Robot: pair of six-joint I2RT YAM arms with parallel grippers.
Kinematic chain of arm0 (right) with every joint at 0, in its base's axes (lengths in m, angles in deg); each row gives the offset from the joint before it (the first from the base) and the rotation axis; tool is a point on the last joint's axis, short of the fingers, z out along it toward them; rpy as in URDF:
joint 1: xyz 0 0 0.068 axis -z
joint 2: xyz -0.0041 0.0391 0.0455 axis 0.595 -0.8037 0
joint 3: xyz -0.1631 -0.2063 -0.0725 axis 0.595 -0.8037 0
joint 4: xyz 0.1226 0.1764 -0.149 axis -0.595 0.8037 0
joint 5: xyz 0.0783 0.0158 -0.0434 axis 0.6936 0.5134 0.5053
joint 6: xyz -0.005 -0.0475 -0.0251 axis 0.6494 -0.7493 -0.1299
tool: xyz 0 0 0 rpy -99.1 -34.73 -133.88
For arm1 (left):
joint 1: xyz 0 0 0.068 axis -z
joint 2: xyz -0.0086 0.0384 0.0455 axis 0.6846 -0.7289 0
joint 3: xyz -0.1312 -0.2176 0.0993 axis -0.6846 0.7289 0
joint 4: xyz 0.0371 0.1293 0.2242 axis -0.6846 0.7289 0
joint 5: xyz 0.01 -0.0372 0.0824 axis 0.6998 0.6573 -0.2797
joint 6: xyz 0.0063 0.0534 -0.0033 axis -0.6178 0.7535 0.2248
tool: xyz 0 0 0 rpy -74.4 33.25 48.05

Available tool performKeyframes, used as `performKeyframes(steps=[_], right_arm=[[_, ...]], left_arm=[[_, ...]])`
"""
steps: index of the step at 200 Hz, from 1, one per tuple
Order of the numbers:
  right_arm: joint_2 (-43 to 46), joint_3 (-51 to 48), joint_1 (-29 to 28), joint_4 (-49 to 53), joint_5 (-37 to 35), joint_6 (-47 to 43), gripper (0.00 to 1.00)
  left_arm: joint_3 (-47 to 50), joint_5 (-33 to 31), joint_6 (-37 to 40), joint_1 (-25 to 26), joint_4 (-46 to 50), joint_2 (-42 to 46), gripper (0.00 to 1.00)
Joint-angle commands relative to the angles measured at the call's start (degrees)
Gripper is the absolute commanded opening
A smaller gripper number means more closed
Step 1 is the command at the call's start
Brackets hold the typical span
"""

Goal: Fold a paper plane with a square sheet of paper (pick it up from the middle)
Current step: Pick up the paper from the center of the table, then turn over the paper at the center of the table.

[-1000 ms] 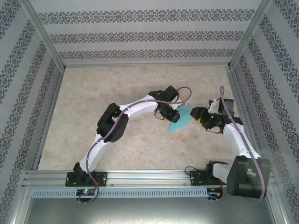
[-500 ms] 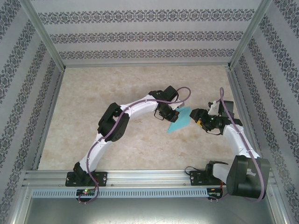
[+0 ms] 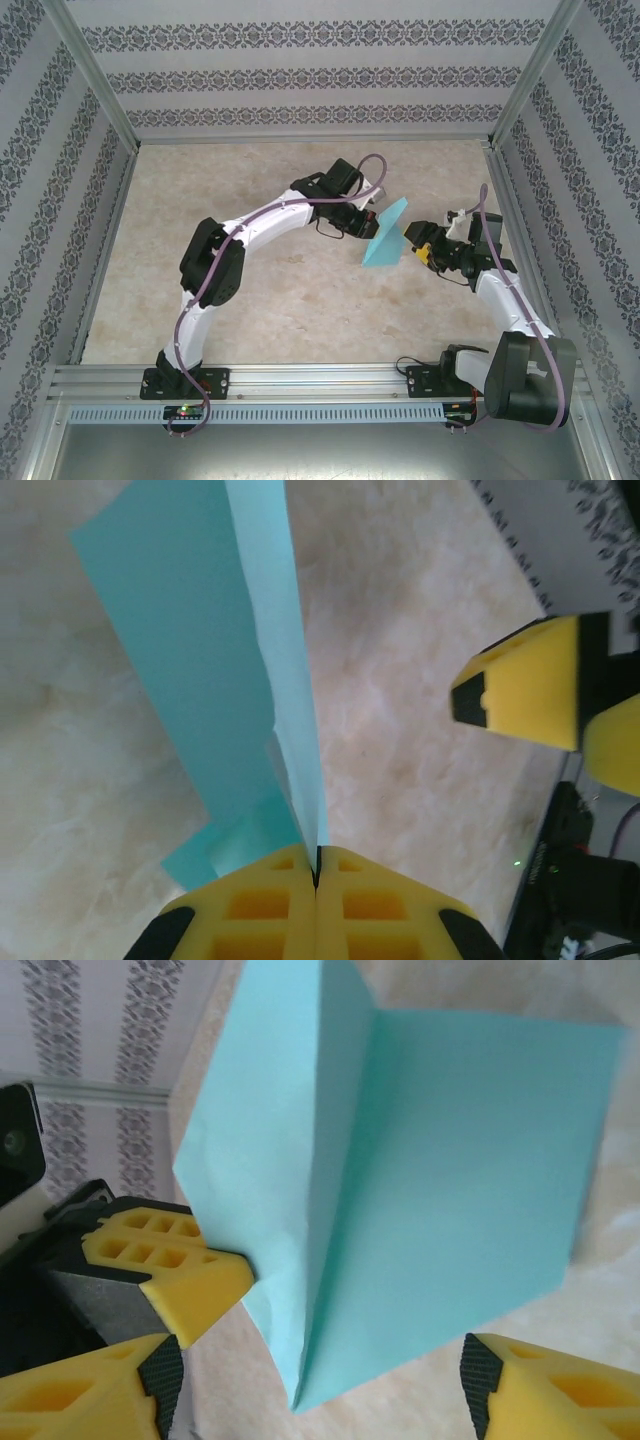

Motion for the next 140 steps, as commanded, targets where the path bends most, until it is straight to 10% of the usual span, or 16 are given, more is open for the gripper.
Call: performKeyframes(steps=[1, 140], right_arm=[[0.14, -1.70, -0.84, -8.83, 3.18, 7.75, 0.78], [-1.60, -2.44, -12.40, -30.76, -4.05, 31.88, 0.78]], left_arm=[[2.54, 1.84, -5.47, -1.51, -7.34, 4.45, 0.01], [15.41, 5.19, -32.16, -4.89, -38.86, 12.41, 0.01]])
